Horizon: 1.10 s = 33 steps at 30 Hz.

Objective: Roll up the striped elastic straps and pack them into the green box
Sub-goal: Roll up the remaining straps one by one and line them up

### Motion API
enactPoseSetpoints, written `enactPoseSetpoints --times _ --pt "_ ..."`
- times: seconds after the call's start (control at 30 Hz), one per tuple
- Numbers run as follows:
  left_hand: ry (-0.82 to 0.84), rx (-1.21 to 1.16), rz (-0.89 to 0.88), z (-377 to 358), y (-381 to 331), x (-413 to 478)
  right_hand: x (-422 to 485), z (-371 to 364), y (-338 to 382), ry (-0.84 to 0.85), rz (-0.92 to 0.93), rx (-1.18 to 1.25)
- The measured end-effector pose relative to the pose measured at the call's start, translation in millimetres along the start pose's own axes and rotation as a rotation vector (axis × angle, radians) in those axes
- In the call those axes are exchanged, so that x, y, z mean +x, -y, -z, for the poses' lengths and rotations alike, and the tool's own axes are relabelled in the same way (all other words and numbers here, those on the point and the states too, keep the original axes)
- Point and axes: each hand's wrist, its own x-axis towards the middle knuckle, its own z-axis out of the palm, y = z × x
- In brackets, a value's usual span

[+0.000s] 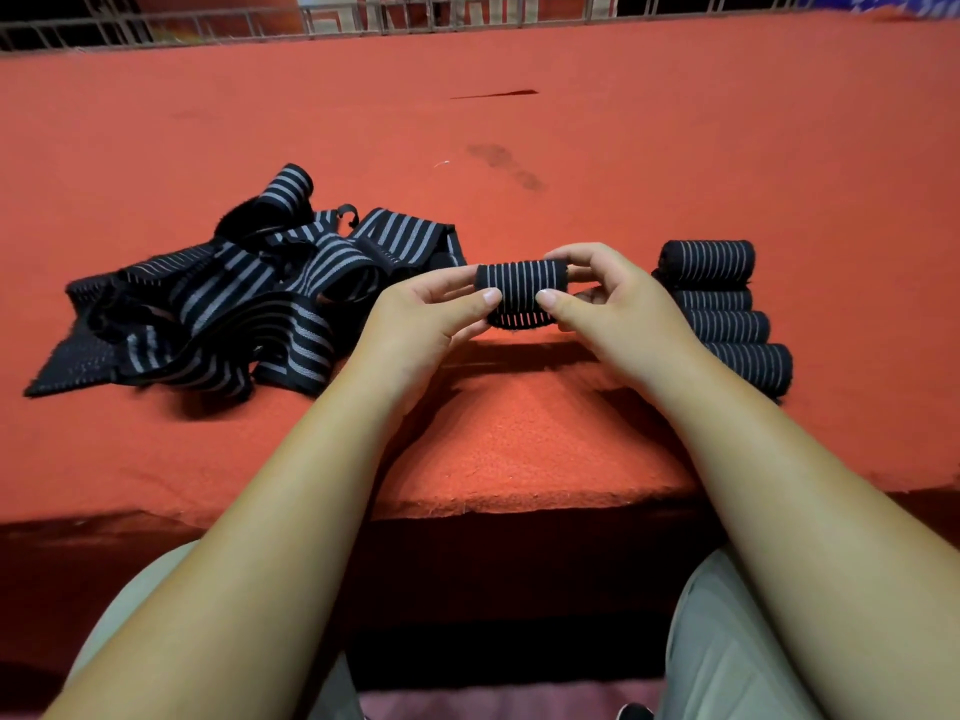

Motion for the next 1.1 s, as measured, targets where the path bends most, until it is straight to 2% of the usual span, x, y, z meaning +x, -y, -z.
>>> enactPoseSetpoints --times 0.33,0.6,1.1 --pt "0.053 0.093 -0.031 -59.2 -12.6 3.9 -18.5 51.8 0.3 -0.2 -0.021 -0.117" --pt "0.096 0.116 -0.012 -129.5 -7.9 27.9 -19.9 105.7 -16.7 -0.356 -0.096 -0.08" --pt "0.035 0.162 0.017 -184.3 35.0 37.4 -11.6 133.2 -43.5 -0.41 -0.276 -0.257"
